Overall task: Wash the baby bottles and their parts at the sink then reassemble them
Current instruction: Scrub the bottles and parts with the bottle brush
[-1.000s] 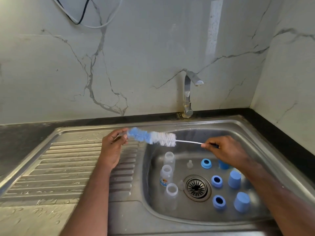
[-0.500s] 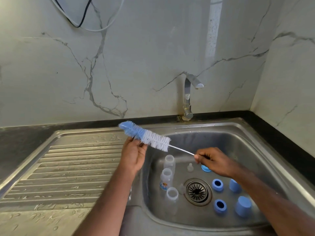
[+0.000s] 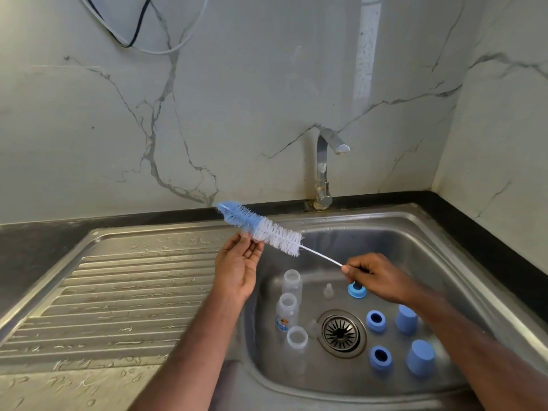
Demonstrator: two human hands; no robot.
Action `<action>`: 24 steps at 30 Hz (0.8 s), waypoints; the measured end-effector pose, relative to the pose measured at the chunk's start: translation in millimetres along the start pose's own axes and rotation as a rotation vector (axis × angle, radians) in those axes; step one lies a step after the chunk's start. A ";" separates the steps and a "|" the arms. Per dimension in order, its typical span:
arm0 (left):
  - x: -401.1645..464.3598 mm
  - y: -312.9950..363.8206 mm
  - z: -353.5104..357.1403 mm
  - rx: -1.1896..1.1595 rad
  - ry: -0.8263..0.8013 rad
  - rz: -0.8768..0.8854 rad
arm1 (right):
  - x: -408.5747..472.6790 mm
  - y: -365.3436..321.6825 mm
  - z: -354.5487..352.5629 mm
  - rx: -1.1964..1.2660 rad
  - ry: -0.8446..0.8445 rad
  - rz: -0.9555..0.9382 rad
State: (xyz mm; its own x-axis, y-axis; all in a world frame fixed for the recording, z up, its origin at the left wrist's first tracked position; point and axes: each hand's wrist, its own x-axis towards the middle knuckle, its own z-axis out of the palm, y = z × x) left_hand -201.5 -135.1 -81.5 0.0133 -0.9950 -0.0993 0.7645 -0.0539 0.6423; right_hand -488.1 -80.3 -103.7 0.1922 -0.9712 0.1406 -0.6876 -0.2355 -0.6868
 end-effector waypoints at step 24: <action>-7.9 -24.7 9.2 0.260 -0.162 0.018 | -6.1 -20.0 -1.7 0.154 0.022 -0.010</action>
State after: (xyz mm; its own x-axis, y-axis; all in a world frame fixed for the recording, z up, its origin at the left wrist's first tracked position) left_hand -226.5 -126.7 -89.6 -0.0936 -0.9954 0.0225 0.5745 -0.0356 0.8177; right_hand -476.7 -69.8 -89.5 0.1817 -0.9699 0.1621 -0.5703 -0.2382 -0.7861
